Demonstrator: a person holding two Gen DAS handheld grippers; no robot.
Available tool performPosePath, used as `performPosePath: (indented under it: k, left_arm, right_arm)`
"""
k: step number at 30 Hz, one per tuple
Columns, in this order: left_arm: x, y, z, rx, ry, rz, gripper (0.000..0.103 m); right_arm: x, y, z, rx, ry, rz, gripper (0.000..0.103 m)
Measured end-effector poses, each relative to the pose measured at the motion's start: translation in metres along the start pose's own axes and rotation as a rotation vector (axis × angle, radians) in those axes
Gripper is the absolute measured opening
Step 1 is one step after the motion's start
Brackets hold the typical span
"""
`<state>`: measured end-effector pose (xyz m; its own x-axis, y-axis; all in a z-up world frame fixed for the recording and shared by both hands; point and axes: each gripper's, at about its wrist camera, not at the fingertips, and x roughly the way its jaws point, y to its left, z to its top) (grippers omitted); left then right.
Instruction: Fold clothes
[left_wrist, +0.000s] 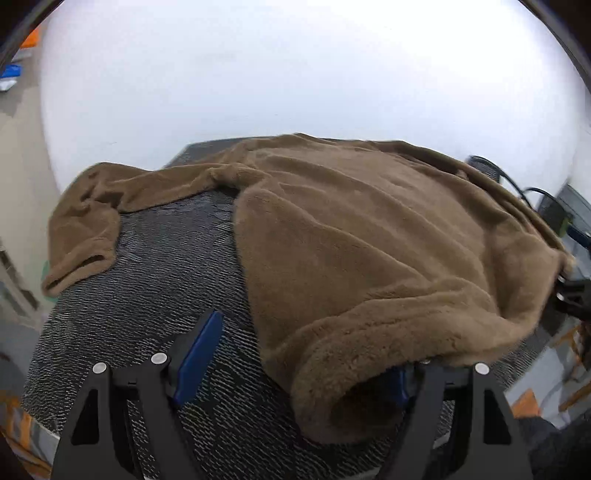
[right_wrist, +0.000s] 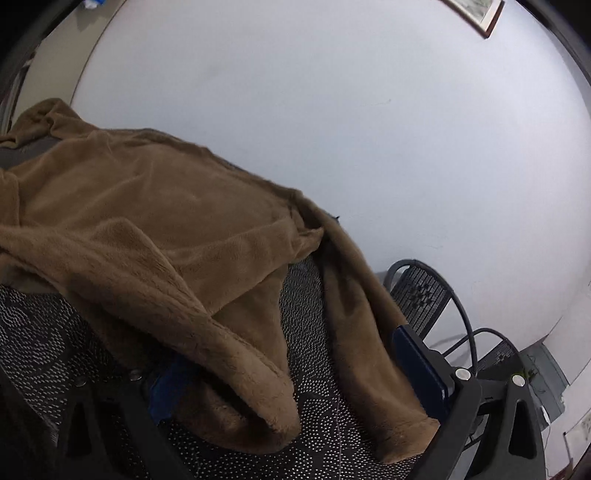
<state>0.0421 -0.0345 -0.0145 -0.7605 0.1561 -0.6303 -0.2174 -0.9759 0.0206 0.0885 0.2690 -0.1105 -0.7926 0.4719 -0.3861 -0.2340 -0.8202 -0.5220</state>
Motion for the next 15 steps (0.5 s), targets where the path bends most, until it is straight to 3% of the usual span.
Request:
performPosePath:
  k: [2,3,6,12,15]
  left_arm:
    - [0.002,0.005,0.001,0.024,-0.012,0.096,0.085]
    - [0.000,0.009,0.003,0.032,-0.021,0.116,0.091]
    - [-0.018,0.017,0.014,0.080,-0.067,0.160,0.093]
    - [-0.103,0.027,0.049,0.253,-0.256,0.276,0.099]
    - [-0.124,0.028,0.054,0.363,-0.264,0.301,0.102]
  right_arm:
    - [0.001,-0.010,-0.001,0.033,-0.001,-0.064,0.102]
    - [-0.001,-0.021,-0.001,0.071,-0.009,-0.082,0.102]
    - [-0.010,-0.050,0.002,0.156,-0.047,-0.129,0.102]
    - [-0.043,-0.071,0.018,0.138,-0.143,-0.183,0.102]
    - [-0.052,-0.074,0.024,0.125,-0.147,-0.159,0.102]
